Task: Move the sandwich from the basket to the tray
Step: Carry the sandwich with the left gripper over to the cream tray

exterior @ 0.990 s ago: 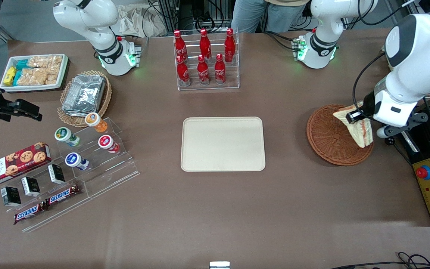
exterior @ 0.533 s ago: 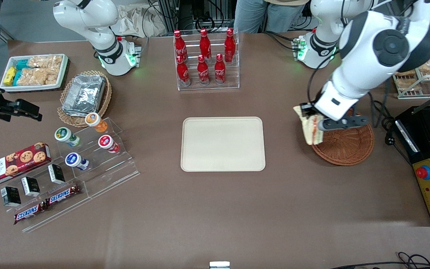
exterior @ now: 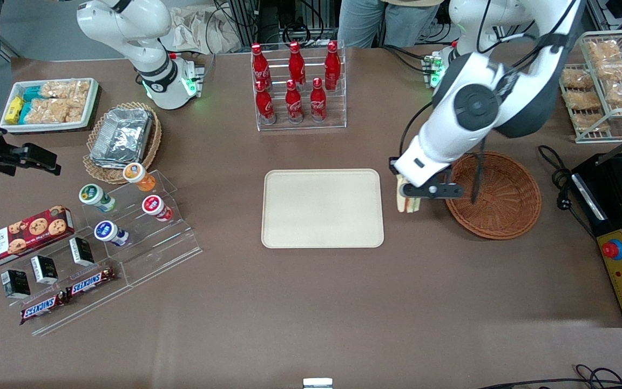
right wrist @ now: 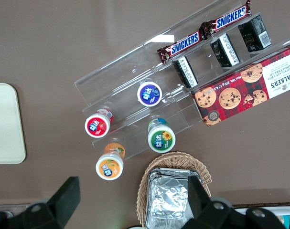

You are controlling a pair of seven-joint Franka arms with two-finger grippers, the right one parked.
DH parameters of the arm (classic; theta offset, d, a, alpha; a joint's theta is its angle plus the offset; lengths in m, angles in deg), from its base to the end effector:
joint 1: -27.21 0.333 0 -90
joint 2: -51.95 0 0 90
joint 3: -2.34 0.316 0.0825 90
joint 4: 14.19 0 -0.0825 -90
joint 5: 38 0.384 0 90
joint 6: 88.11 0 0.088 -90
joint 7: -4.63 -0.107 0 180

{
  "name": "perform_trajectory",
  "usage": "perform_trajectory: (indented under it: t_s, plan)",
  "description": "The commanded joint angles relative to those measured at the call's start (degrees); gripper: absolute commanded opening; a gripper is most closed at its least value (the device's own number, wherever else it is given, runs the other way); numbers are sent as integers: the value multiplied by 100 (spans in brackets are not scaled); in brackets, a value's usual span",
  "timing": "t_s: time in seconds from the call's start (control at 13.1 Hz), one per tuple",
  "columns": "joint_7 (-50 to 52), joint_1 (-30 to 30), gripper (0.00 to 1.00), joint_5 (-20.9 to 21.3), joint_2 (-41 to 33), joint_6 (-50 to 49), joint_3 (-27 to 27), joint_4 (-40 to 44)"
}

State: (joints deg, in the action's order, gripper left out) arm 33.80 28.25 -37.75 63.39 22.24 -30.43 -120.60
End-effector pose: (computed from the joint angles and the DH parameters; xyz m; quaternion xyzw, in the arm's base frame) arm 0.5117 -0.2987 0.4203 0.9972 -0.0213 -0.0690 0.0197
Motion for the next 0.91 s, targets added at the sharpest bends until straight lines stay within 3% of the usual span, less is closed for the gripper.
perform_trajectory:
  t_s: [0.0,0.53,0.76,0.84]
  plan:
    - [483,45,0,579,638,249,-404,112]
    - [1889,-535,0,2301,2238,1243,-467,121]
    - [2014,-535,0,2698,2617,1428,-458,121]
    - [2005,-544,61,2777,2678,1428,-449,121]
